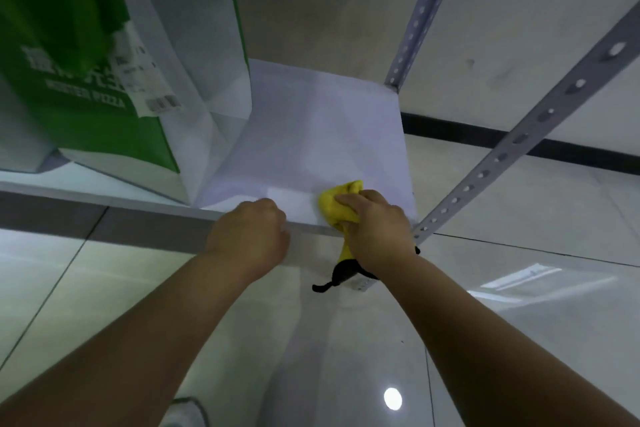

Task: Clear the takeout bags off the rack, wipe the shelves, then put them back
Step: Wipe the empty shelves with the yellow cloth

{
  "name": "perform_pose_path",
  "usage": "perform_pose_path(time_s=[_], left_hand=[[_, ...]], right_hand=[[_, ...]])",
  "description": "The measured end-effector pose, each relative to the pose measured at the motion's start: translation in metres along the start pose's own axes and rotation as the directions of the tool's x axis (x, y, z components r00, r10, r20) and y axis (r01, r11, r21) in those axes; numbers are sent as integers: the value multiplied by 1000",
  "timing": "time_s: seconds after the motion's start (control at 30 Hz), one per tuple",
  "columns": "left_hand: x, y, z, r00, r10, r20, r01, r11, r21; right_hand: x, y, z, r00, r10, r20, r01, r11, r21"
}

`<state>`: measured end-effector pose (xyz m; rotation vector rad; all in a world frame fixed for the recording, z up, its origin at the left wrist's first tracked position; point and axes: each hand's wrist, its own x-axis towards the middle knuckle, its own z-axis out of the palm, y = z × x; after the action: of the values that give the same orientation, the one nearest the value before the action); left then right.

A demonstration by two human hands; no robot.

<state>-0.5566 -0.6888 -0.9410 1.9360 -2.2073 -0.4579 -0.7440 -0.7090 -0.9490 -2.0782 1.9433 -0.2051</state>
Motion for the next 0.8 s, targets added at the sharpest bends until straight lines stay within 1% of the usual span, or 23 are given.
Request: perform_pose_path(time_s=[0.07,0.1,0.2,0.3,0.43,0.57,0.7,0.8], left_hand=[[-11,4,-12,998,-32,48,32,999,-7],[-16,3,-18,997,-34,64,34,999,2],[-34,-3,-39,996,-35,86,34,999,13],[-59,-7,-63,995,-62,73,59,997,47],[-102,-15,-100,991,-119,-58,126,982,142],[-138,-32,-135,974,-209,-86,221,957,187],[-160,-57,-156,964,-220,-152,253,934,252],[-174,-88,-162,949,-252,-190,297,914,276]], right_hand=[[-2,1,-12,998,-7,61,2,996,94],[-5,1,-18,998,4,60,-13,988,153],[-15,-5,-33,1000,26,10,-28,933,360],[-29,-25,-48,999,-36,-22,42,853,520],[-51,-63,-71,973,-215,-87,222,757,614],[-67,-99,-85,932,-336,-139,335,648,684],[-76,-132,-84,898,-405,-173,407,614,676],[-81,-158,-76,884,-436,-169,428,608,669]])
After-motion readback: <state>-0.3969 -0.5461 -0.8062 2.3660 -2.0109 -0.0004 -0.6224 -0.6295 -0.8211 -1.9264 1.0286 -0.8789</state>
